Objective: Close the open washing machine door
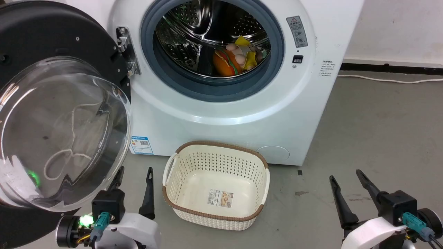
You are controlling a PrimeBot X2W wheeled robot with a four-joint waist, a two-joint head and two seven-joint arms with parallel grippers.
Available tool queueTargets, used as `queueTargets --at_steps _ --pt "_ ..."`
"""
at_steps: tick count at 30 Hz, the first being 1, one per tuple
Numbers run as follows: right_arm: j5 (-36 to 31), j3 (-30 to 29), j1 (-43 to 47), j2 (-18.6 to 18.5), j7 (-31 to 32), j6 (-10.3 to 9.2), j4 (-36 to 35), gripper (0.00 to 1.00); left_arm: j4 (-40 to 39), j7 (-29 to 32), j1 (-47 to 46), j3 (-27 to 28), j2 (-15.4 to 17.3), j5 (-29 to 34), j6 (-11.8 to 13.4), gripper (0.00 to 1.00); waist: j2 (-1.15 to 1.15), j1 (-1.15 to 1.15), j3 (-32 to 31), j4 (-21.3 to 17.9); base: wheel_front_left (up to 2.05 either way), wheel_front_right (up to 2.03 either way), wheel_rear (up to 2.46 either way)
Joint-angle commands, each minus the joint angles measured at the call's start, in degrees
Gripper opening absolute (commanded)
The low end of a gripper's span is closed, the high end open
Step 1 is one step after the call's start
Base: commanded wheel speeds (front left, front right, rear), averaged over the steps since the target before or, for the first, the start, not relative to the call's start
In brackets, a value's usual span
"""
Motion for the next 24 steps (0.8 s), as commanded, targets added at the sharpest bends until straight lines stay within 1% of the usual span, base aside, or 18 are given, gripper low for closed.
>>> queueTargets --at_steps 1,11,24 --pt "0.8 -0.2 0.2 0.0 -0.6 0.0 0.0 1.0 -0.1 -0.5 -0.1 -0.2 0.0 -0.1 0.2 1.0 0.0 0.0 0.0 0.1 0.0 0.0 0.0" --pt "1.6 0.2 0.7 0.0 -1.8 0.01 -0.9 1.0 -0.3 -1.7 -0.2 -1.0 0.0 -0.2 0.4 1.0 0.0 0.0 0.1 2.0 0.0 0.0 0.0" --pt "2.8 0.7 1.5 0.1 -3.3 0.01 -0.8 1.0 -0.6 -3.2 0.2 -1.8 0.3 -0.2 0.5 1.0 0.0 0.0 -0.5 7.6 0.0 0.0 0.0"
